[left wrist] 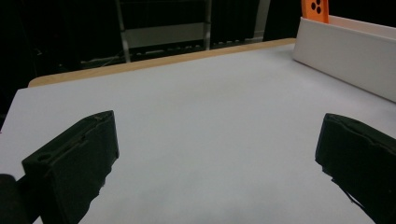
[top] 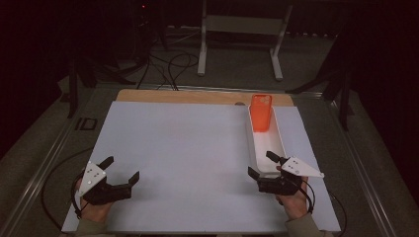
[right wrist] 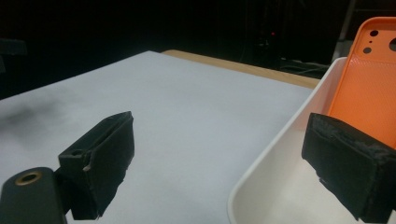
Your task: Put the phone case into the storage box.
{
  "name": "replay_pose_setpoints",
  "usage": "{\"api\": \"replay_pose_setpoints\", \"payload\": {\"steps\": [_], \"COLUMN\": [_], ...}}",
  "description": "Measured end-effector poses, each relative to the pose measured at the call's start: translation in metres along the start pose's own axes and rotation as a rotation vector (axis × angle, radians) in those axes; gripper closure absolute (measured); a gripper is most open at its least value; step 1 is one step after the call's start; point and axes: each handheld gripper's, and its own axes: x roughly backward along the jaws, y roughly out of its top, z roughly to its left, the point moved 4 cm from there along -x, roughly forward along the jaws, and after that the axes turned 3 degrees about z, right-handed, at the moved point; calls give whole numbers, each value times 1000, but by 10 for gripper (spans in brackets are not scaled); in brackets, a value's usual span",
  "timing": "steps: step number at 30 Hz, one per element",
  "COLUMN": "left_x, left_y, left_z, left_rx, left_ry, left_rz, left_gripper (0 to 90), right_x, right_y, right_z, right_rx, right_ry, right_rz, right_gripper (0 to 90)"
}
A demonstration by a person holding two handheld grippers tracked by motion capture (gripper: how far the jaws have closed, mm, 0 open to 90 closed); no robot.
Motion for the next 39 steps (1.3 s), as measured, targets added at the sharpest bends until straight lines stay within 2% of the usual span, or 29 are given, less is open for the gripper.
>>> {"api": "replay_pose_setpoints", "payload": {"steps": [4, 10, 18, 20, 25, 28, 39], "left_x": [0, -1, -5, -7, -9, -10, -14], "left_y": [-1, -3, -7, -8, -9, -9, -12], "left_z": [0, -1, -5, -7, -9, -10, -11], "left_rx": [-2, -10, -38, -50, -65, -66, -60], "left_ry": [-1, -5, -9, -10, -9, -10, -10], "left_rz": [0, 3, 25, 35, 49, 52, 73], "left_gripper": [1, 1, 1, 1, 1, 1, 1], "right_x": [2, 7, 13, 13, 13, 13, 12], "right_y": [-6, -9, -12, -13, -15, -15, -19], "right_z": [0, 1, -4, -7, -9, -7, -10], "right_rx": [24, 46, 19, -2, -9, -24, -21], "right_ry": [10, -4, -36, -35, -35, -19, -25], "right_rz": [-9, -35, -72, -84, -86, -93, -83], "right_gripper": [96, 96, 97, 97, 102, 103, 104]}}
